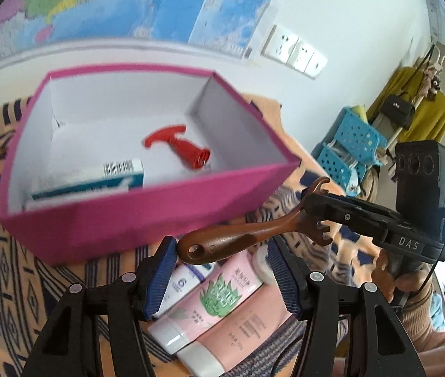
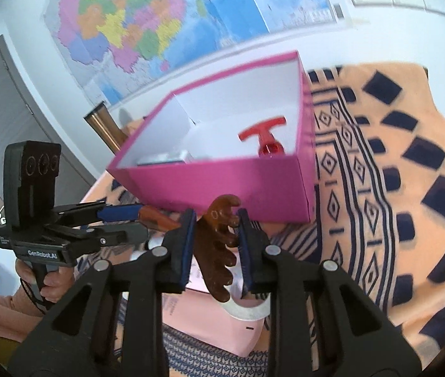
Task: Organize rigid objects
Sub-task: 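Lift the comb and carry it over the magenta box, then lower the comb into the magenta box and open the right gripper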
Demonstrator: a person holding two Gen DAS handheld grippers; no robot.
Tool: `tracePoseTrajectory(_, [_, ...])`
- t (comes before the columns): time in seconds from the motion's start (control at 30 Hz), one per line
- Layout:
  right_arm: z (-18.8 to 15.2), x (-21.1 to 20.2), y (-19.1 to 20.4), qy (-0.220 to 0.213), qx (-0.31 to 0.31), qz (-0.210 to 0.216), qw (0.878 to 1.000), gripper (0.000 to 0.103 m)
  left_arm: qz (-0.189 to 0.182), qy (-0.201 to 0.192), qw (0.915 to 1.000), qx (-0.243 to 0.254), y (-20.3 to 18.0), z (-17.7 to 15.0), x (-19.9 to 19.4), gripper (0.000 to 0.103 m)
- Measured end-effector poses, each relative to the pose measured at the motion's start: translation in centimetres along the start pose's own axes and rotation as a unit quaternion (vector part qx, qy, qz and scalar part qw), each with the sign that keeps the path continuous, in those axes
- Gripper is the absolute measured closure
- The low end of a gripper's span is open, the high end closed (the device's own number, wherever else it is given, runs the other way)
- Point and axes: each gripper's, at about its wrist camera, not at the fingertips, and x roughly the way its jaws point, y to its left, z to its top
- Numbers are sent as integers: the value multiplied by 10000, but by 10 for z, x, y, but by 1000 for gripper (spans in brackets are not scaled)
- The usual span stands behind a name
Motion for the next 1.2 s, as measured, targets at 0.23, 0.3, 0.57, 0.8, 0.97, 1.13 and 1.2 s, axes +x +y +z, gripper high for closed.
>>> tracePoseTrajectory(0.23, [31,-7,4,-240,-211,48,9995,75,124,-271,9995,93,-4,27,-9,43])
tracePoseTrajectory(0.3, [39,-6,3,-266,-236,63,9993,75,183,-320,9993,113,-4,33,-8,43])
tracePoseTrajectory(0.57, [67,9,-5,-223,-330,-3,9992,75,359,-245,9990,70,5,54,7,43])
tracePoseTrajectory(0.8, [77,27,-14,-71,-302,-34,9995,75,443,-66,9990,-18,16,60,24,43])
tracePoseTrajectory(0.97, [82,42,-29,20,-82,-61,9999,75,411,62,9991,-17,19,61,35,43])
tracePoseTrajectory(1.13, [80,53,-33,151,-26,-114,9998,76,560,43,9983,153,13,61,39,43])
tracePoseTrajectory(1.2, [80,54,-33,138,-25,-231,9996,76,539,34,9984,152,14,60,38,43])
